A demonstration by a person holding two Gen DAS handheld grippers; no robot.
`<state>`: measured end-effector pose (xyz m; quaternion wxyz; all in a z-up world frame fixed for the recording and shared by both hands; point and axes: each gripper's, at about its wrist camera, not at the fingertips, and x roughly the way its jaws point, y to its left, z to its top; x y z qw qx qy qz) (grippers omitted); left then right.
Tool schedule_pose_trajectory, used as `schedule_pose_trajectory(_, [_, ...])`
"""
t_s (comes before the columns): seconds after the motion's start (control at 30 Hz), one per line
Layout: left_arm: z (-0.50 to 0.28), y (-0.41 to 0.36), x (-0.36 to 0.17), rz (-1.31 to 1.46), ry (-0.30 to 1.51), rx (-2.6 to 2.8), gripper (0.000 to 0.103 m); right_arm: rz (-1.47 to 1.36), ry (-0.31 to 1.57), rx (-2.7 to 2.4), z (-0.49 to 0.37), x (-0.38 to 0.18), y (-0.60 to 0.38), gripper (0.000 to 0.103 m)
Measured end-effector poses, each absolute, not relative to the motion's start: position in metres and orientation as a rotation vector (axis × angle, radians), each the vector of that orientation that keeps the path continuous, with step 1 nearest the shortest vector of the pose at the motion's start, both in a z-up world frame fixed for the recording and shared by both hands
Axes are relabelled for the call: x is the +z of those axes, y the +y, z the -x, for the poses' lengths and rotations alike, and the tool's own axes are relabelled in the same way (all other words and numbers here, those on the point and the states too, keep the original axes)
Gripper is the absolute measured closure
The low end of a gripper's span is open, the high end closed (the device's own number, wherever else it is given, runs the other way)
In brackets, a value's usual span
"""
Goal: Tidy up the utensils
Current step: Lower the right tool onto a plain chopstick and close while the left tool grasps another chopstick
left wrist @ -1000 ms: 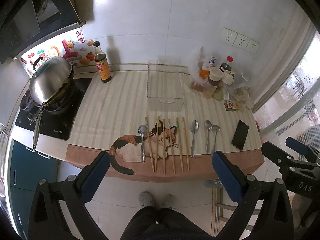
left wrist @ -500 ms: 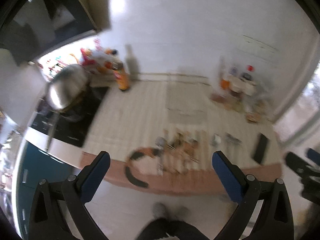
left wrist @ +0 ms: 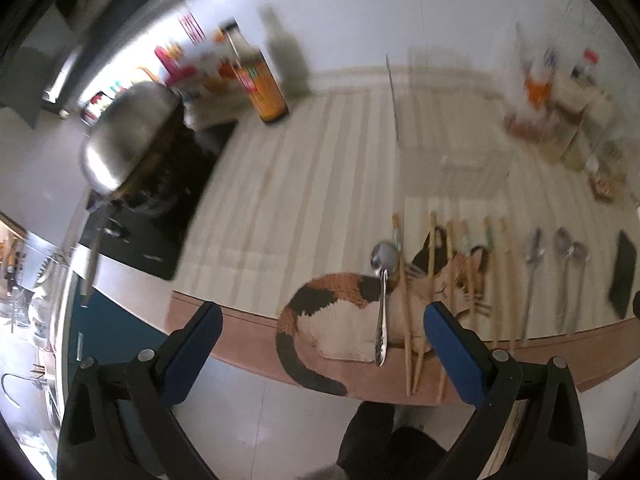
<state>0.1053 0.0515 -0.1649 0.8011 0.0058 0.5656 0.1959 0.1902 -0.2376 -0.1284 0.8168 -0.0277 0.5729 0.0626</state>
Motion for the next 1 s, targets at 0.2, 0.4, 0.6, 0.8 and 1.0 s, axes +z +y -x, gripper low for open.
schedule_pose_trajectory(0.2, [-0.136,0.074,-0.235,0.110,1.393,0.323,0.034,-0.030,1.358,0.144,-0.211,-0.199,-0.222,0.061])
schedule_pose_trajectory(0.4, [-0.151,0.077,-0.285,0.204,1.507,0.237,0.049,-0.063,1.450,0.150,-0.229,-0.242,-0.202,0.063])
schedule_pose_trajectory(0.6, [-0.155,0.053,-0.299,0.269,1.537,0.125,0.079,-0.090,1.511,0.146,-0.248,-0.278,-0.187,0.078])
schedule_pose_trajectory(0.8, [-0.163,0.027,-0.302,0.277,1.550,0.086,0.079,-0.020,1.539,0.135,-0.259,-0.306,-0.171,0.080])
schedule_pose_trajectory(1.0, [-0.168,0.004,-0.300,0.236,1.559,0.097,0.079,0.049,1.584,0.103,-0.256,-0.327,-0.165,0.096])
